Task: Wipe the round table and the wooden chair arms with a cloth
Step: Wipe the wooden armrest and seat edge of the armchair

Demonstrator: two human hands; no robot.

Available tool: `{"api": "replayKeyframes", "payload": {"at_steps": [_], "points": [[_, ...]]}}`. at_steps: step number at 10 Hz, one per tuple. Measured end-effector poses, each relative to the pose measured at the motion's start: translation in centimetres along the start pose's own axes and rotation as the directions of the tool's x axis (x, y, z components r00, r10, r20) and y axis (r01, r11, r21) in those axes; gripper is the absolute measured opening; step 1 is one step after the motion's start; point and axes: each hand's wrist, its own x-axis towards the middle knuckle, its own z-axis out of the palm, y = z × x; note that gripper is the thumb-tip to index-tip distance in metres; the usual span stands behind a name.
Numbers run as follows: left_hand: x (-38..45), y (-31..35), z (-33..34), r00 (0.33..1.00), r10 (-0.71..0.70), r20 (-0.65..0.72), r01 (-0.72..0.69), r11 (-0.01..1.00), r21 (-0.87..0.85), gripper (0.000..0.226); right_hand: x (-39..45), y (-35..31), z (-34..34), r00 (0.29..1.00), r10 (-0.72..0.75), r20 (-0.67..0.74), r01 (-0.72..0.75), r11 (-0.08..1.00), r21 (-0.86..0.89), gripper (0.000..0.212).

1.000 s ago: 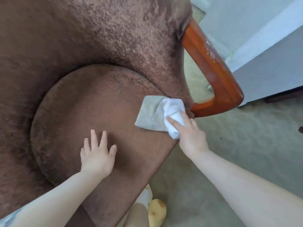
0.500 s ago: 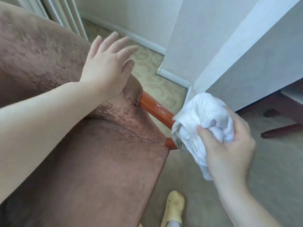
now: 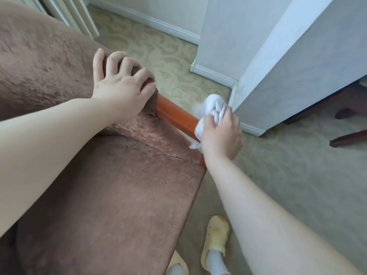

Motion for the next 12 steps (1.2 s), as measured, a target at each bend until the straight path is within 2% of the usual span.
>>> {"api": "replayKeyframes", "payload": {"at_steps": [1, 2, 3, 4, 5, 6, 7, 8, 9, 10, 11, 12], "points": [[0.1, 0.0, 0.1, 1.0, -0.012, -0.004, 0.012, 1.0, 0.012, 0.037, -2.0, -6.5, 2.9, 0.999, 0.021, -0.025, -0.02, 0.999, 0.036, 0.031], [0.0, -0.1, 0.1, 0.996, 0.048, -0.073, -0.042, 0.996, 0.082, 0.041, -4.2, -6.6, 3.0, 0.868, -0.488, -0.093, 0.488, 0.873, -0.02, 0.032], [0.5, 0.9, 0.3, 0.987, 0.064, -0.144, -0.049, 0.993, 0.109, 0.045, -1.5, 2.3, 1.1, 0.62, -0.784, -0.034, 0.769, 0.615, -0.175, 0.041], [0.7, 2.5, 1.6, 0.971, 0.043, -0.234, -0.006, 0.988, 0.154, 0.047, 0.6, 10.0, 0.1, 0.895, -0.432, -0.112, 0.437, 0.899, 0.024, 0.045], [0.4, 3.2, 2.8, 0.934, 0.026, -0.357, 0.03, 0.988, 0.152, 0.048, 2.1, 10.9, 1.3, 0.727, 0.603, 0.328, -0.663, 0.492, 0.565, 0.02], [0.5, 3.1, 3.5, 0.882, 0.058, -0.467, 0.024, 0.986, 0.167, 0.048, 4.2, 11.4, 2.0, 0.337, 0.635, 0.696, -0.919, 0.059, 0.391, 0.027], [0.5, 2.7, 4.1, 0.857, 0.054, -0.513, 0.025, 0.989, 0.145, 0.043, 4.1, 11.7, 1.1, 0.479, 0.571, 0.667, -0.875, 0.252, 0.413, 0.01], [0.6, 2.5, 4.5, 0.857, 0.057, -0.512, -0.001, 0.994, 0.109, 0.038, 4.2, 11.6, 0.3, 0.6, 0.511, 0.615, -0.799, 0.407, 0.442, 0.01], [0.6, 2.5, 4.1, 0.852, 0.067, -0.519, -0.003, 0.992, 0.123, 0.038, 5.7, 10.7, 1.5, 0.375, 0.563, 0.736, -0.926, 0.271, 0.264, 0.013], [0.5, 2.6, 4.2, 0.814, 0.095, -0.572, 0.014, 0.983, 0.184, 0.038, 6.7, 8.5, 1.0, 0.386, 0.555, 0.736, -0.873, 0.477, 0.098, 0.024], [0.6, 2.7, 4.4, 0.801, 0.108, -0.589, 0.008, 0.982, 0.191, 0.037, 5.5, 5.6, -1.7, 0.779, 0.226, 0.585, -0.445, 0.856, 0.261, 0.026], [0.7, 2.7, 4.1, 0.806, 0.107, -0.583, 0.02, 0.978, 0.206, 0.035, 1.4, 1.6, -3.7, 0.885, -0.207, 0.416, 0.156, 0.976, 0.155, 0.021]]}}
